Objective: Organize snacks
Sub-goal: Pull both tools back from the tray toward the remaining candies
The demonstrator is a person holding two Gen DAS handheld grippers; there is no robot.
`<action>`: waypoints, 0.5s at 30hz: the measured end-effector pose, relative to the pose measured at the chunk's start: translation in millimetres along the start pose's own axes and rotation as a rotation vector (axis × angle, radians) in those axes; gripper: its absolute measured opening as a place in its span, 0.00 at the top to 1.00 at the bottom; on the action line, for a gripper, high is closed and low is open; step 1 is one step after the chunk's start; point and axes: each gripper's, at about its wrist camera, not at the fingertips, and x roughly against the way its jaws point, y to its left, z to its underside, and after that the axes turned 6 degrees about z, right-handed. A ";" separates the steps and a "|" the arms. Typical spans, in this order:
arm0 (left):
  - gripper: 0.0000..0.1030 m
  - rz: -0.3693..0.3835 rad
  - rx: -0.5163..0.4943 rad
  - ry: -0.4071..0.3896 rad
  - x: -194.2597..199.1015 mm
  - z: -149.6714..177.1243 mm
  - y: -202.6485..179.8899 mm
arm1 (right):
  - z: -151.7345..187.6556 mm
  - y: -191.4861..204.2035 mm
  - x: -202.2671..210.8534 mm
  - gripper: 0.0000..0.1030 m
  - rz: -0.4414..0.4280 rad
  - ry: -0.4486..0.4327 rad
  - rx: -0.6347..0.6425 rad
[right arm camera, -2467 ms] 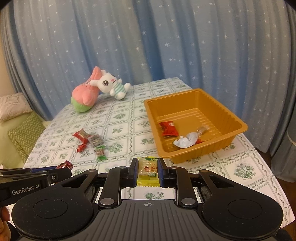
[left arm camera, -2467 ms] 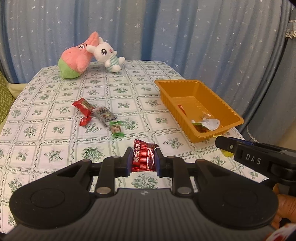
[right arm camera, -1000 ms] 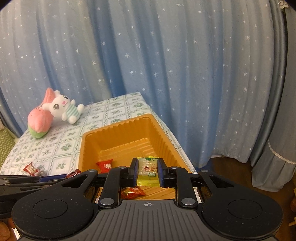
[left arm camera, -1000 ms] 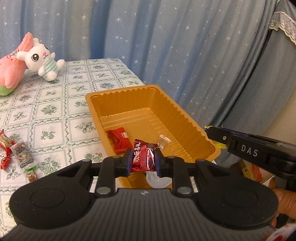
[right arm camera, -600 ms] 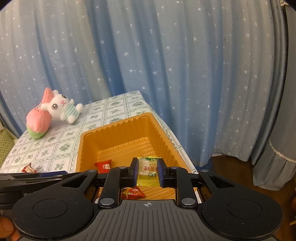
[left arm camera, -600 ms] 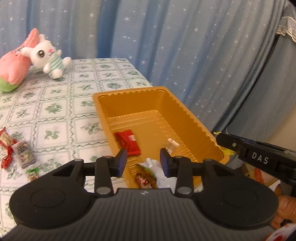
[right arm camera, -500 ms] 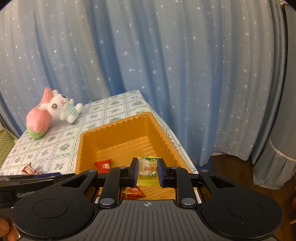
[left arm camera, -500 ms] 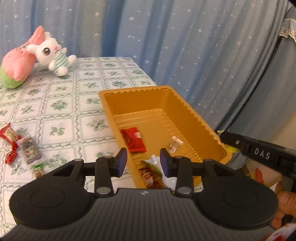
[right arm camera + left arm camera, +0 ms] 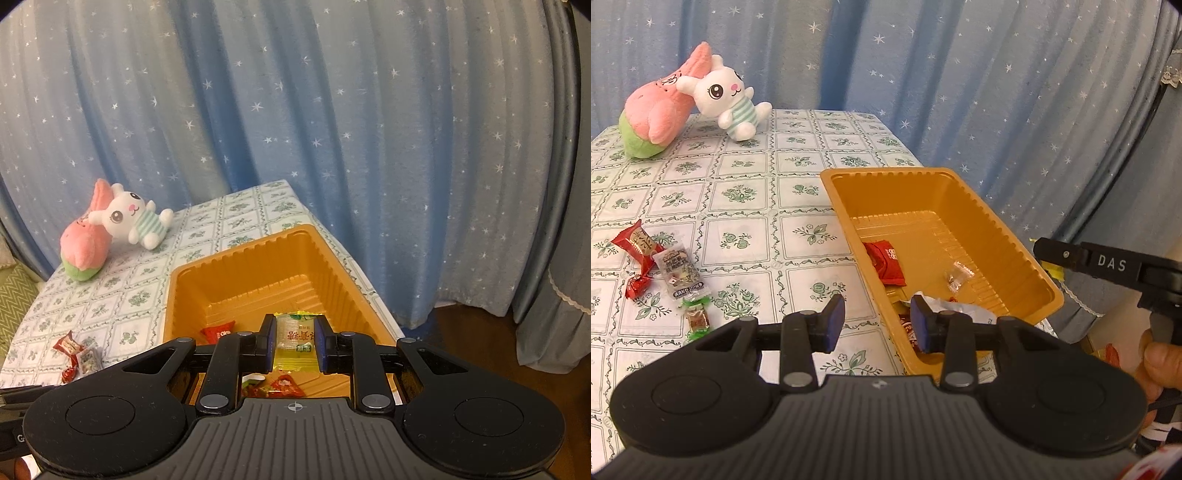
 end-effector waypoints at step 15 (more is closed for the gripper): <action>0.56 -0.017 0.032 -0.018 11.4 1.9 8.1 | -7.9 -9.8 -13.9 0.78 -0.068 0.022 -0.080</action>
